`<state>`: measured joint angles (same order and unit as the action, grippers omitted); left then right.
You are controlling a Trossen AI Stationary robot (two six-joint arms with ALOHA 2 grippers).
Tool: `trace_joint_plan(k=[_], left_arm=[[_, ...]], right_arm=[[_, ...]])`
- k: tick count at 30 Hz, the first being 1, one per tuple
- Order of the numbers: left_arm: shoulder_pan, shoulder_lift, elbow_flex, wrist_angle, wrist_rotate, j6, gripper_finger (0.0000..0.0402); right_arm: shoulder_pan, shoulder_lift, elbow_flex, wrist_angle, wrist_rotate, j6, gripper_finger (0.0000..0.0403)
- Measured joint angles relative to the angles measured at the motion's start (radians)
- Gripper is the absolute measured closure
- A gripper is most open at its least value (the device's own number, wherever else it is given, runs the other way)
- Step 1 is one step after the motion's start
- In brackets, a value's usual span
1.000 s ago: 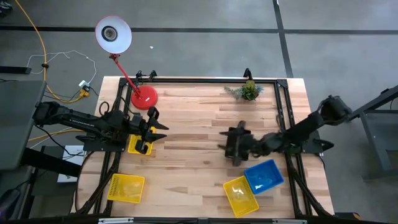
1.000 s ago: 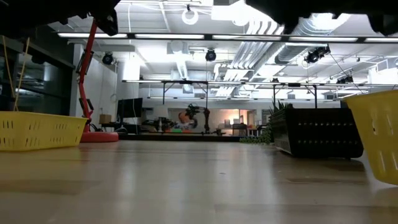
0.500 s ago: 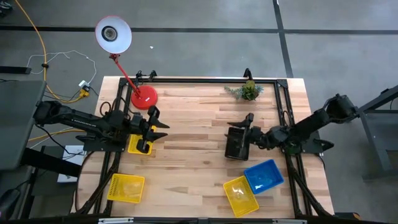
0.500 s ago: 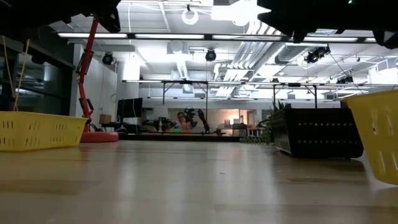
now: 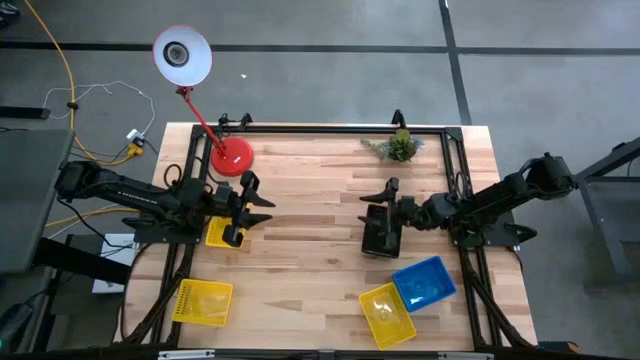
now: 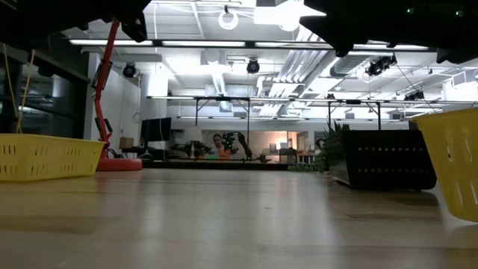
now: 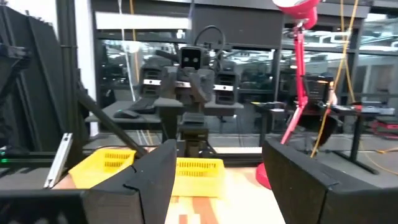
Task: Stack baskets by color
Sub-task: Stack the bottom left yellow basket on the top yellow basket
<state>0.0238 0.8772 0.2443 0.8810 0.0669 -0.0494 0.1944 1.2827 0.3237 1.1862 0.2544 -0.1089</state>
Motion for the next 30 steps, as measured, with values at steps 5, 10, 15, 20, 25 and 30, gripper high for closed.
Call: trace_joint_plan(k=[5,10,15,20,25,30], left_arm=[[0.0,0.0,0.0,0.0,0.0,0.0,0.028],[0.0,0.0,0.0,-0.001,0.014,-0.008,0.028],[0.0,0.0,0.0,-0.001,0.019,-0.046,0.028],[0.0,0.0,0.0,-0.001,0.019,-0.05,0.028],[0.0,0.0,0.0,-0.001,0.019,-0.074,0.028],[-0.017,0.003,0.007,-0.005,0.019,-0.123,0.028]], right_arm=[[0.0,0.0,0.0,-0.001,-0.043,0.0,0.0178],[0.0,0.0,0.0,-0.001,-0.058,0.0,0.0178],[0.0,0.0,0.0,-0.001,-0.058,0.0,0.0178],[0.0,0.0,0.0,-0.018,-0.062,0.0,0.0178],[0.0,0.0,0.0,-0.021,-0.062,0.0,0.0178],[0.0,0.0,0.0,-0.022,-0.062,0.0,0.0178]])
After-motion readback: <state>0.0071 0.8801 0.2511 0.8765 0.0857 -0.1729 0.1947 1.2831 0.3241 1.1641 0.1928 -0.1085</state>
